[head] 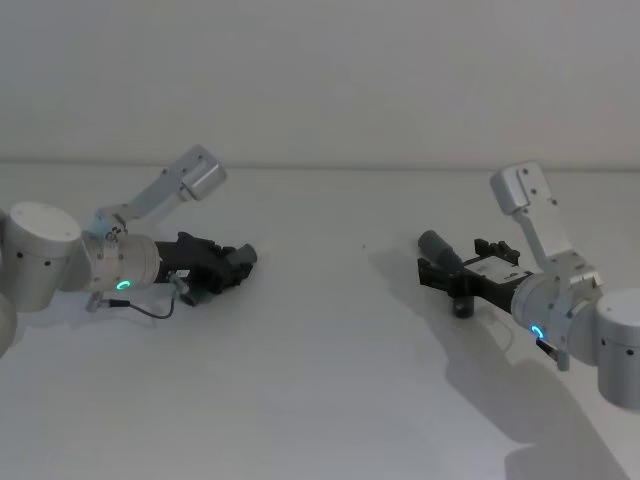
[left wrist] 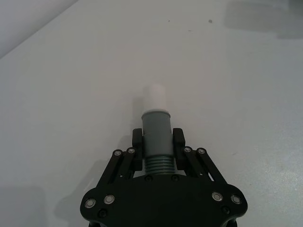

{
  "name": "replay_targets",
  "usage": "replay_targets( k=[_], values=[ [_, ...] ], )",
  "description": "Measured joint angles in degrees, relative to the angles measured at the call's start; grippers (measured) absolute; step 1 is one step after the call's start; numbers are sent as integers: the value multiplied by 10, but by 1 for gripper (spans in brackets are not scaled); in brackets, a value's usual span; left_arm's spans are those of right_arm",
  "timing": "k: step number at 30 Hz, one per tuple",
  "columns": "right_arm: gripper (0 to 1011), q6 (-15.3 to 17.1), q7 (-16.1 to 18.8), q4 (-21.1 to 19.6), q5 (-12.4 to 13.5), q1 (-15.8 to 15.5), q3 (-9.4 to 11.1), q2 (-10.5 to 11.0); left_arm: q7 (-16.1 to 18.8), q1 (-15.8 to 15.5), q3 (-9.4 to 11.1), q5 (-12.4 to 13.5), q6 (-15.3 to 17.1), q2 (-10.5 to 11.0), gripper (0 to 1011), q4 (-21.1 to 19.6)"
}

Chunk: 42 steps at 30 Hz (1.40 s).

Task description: Use both hands to pick up one end of the pipe from the table, align the ends, and insert them.

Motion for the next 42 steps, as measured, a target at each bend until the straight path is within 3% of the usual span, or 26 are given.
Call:
replay_targets(
  k=[42],
  values=[
    [978,11,24,70,-8,26,2,-27,0,0,0,0,0,0,365,0]
  ],
)
